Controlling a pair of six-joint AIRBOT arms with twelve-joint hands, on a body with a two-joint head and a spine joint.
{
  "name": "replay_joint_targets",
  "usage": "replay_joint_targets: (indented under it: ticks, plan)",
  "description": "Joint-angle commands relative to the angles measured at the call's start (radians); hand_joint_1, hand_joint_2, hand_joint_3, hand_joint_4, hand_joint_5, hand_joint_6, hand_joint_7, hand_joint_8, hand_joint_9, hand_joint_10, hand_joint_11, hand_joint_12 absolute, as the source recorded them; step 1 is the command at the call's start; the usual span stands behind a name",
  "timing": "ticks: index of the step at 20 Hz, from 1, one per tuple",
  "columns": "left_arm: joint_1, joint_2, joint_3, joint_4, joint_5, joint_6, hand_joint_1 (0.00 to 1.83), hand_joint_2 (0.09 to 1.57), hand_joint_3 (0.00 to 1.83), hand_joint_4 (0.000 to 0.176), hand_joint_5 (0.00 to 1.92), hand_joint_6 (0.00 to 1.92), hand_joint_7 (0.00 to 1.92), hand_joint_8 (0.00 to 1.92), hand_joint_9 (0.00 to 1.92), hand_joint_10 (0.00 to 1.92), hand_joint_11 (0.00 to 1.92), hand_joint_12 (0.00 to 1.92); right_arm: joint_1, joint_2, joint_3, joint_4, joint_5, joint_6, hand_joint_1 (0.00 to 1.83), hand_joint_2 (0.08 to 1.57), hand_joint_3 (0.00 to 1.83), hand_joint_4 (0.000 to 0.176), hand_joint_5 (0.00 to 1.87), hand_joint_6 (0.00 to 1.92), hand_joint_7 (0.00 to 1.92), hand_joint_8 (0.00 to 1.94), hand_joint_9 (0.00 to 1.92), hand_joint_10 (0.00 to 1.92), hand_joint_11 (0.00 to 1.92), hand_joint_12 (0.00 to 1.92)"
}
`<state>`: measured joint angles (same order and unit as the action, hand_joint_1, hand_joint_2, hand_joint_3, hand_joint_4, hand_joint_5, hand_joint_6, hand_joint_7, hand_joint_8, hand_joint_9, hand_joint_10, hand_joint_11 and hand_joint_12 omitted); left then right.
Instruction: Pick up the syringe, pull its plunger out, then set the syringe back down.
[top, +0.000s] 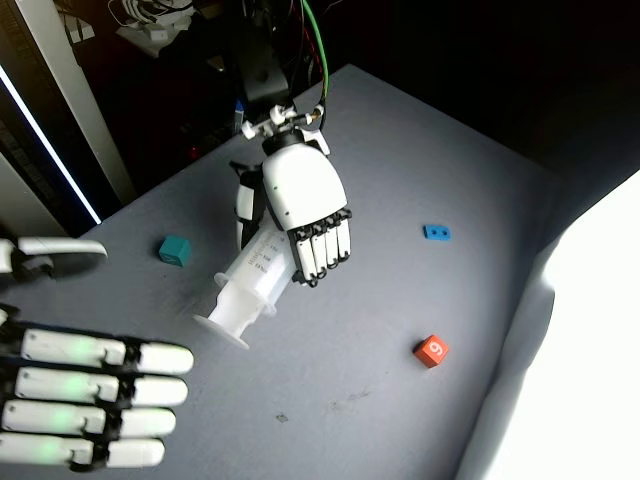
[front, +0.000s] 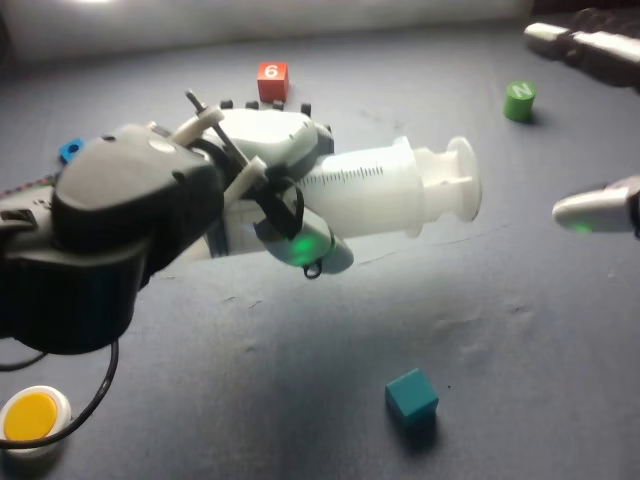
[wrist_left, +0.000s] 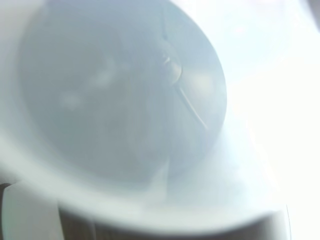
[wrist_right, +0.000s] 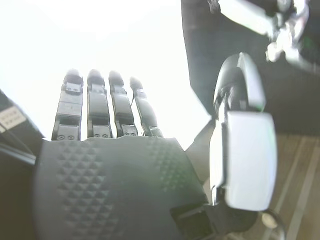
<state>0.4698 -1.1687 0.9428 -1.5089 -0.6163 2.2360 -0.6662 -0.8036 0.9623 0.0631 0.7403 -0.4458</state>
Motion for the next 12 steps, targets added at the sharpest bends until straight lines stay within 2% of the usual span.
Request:
replay_joint_targets:
  ticks: [1, 2, 5, 6, 7, 8, 9, 11, 12]
  plan:
    - [-0.028, 0.009, -0.009, 0.04, -0.024, 0.013, 1.16, 1.29, 0.0, 0.0, 0.69, 1.29, 0.67, 1.71, 0.56, 1.65, 0.38, 1.87, 0.026, -0.005, 0.004, 0.005, 0.108, 0.002, 1.1, 1.02, 0.0, 0.0, 0.04, 0.02, 0.1, 0.04, 0.07, 0.03, 0.0, 0.0]
    - [-0.039, 0.016, -0.014, 0.026, -0.024, 0.023, 1.18, 1.29, 0.0, 0.0, 0.71, 1.21, 0.67, 1.73, 0.58, 1.67, 0.4, 1.88, 0.041, -0.017, 0.007, 0.005, 0.095, -0.001, 1.12, 1.02, 0.0, 0.0, 0.09, 0.04, 0.14, 0.06, 0.11, 0.05, 0.02, 0.01]
    - [-0.08, 0.032, -0.02, -0.012, -0.007, 0.061, 1.18, 1.3, 0.0, 0.0, 0.7, 1.2, 0.65, 1.77, 0.57, 1.71, 0.4, 1.88, 0.101, -0.068, 0.026, 0.004, 0.047, -0.009, 1.09, 1.05, 0.0, 0.0, 0.11, 0.05, 0.16, 0.06, 0.13, 0.06, 0.04, 0.03]
    - [-0.09, 0.037, -0.023, -0.022, -0.005, 0.071, 1.18, 1.29, 0.0, 0.0, 0.72, 1.21, 0.66, 1.75, 0.56, 1.69, 0.39, 1.85, 0.117, -0.089, 0.036, 0.004, 0.039, -0.01, 1.09, 1.09, 0.0, 0.0, 0.11, 0.2, 0.19, 0.09, 0.11, 0.23, 0.0, 0.3]
    - [-0.099, 0.042, -0.025, -0.026, -0.006, 0.072, 1.17, 1.29, 0.0, 0.0, 0.7, 1.26, 0.67, 1.71, 0.57, 1.64, 0.41, 1.83, 0.133, -0.113, 0.05, 0.004, 0.032, -0.011, 1.05, 1.13, 0.0, 0.0, 0.06, 0.38, 0.2, 0.11, 0.07, 0.36, 0.0, 0.39]
    - [-0.106, 0.045, -0.026, -0.028, -0.006, 0.075, 1.17, 1.28, 0.0, 0.0, 0.72, 1.24, 0.68, 1.69, 0.59, 1.63, 0.42, 1.83, 0.147, -0.133, 0.062, 0.005, 0.023, -0.011, 1.02, 1.17, 0.0, 0.0, 0.01, 0.45, 0.18, 0.13, 0.01, 0.5, 0.0, 0.38]
    - [-0.113, 0.047, -0.027, -0.037, -0.006, 0.083, 1.18, 1.29, 0.0, 0.0, 0.72, 1.23, 0.66, 1.74, 0.58, 1.66, 0.42, 1.85, 0.156, -0.15, 0.074, 0.012, 0.015, -0.011, 1.07, 1.15, 0.0, 0.0, 0.01, 0.55, 0.21, 0.17, 0.0, 0.61, 0.0, 0.48]
    - [-0.124, 0.051, -0.026, -0.043, -0.006, 0.088, 1.18, 1.29, 0.0, 0.0, 0.73, 1.21, 0.65, 1.75, 0.57, 1.66, 0.4, 1.85, 0.169, -0.18, 0.095, 0.059, -0.011, -0.014, 1.07, 1.15, 0.0, 0.0, 0.0, 0.6, 0.2, 0.19, 0.0, 0.63, 0.0, 0.51]
    - [-0.127, 0.051, -0.025, -0.044, -0.006, 0.089, 1.15, 1.3, 0.0, 0.0, 0.7, 1.3, 0.66, 1.71, 0.58, 1.63, 0.4, 1.82, 0.173, -0.194, 0.108, 0.067, -0.014, -0.014, 1.05, 1.15, 0.0, 0.0, 0.0, 0.65, 0.13, 0.37, 0.0, 0.64, 0.0, 0.58]
